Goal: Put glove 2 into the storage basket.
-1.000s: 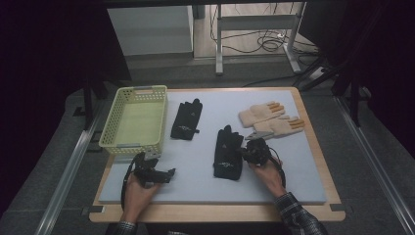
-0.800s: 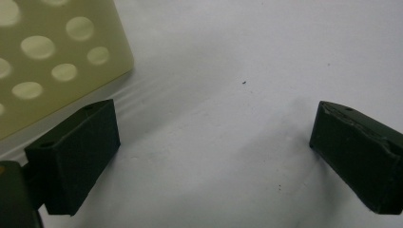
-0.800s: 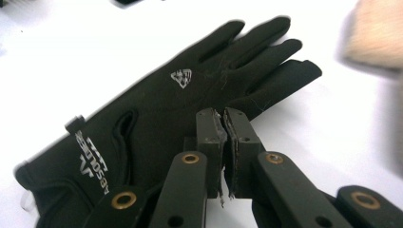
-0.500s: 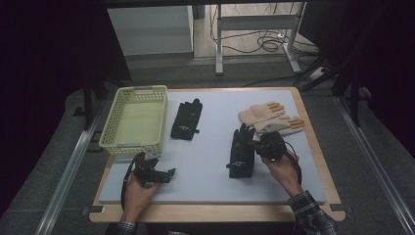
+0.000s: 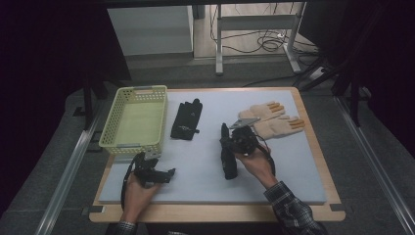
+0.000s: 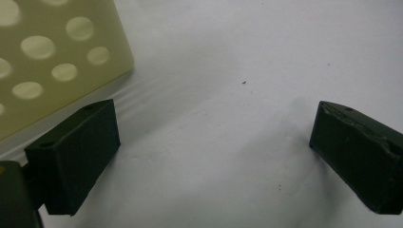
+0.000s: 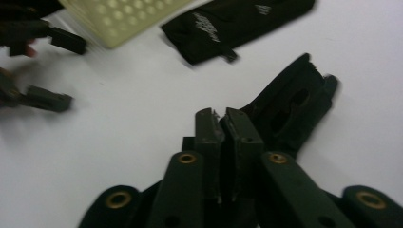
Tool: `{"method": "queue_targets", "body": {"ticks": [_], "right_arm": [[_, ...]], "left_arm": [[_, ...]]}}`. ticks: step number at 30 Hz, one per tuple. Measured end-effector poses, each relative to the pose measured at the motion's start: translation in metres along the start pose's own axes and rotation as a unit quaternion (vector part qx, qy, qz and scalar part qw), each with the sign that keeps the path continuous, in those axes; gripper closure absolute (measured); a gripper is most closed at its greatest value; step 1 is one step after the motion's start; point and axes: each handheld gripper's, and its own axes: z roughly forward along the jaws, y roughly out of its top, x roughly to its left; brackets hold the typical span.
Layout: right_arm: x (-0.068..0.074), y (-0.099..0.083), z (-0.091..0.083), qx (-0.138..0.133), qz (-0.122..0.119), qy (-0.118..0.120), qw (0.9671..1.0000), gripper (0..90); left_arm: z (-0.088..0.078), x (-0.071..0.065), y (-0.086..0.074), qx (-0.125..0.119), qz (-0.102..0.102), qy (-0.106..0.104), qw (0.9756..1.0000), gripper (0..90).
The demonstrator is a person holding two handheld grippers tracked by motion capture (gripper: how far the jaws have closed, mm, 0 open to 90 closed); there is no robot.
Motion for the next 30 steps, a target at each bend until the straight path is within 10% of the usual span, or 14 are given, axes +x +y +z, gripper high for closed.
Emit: {"method": "queue_targets", "body": {"ticks": [7, 19, 30], "right_arm": [[0.009, 0.004, 0.005, 0.002, -0.031, -0.010, 0.9995, 69.2], [-0.013, -0.042, -0.013, 0.023, 0.002, -0.009, 0.9997, 77.1], [0.012, -0.079, 0.001, 0.033, -0.010, 0.021, 0.9992, 77.6]], "left_arm": [[0.000, -0.001, 0.000, -0.003, -0.004, 0.000, 1.0000, 3.0], [0.000, 0.000, 0.000, -0.002, -0.002, 0.000, 1.0000, 3.0], [0.000, 0.000, 0.000, -0.002, -0.002, 0.000, 1.0000, 3.0]]}}
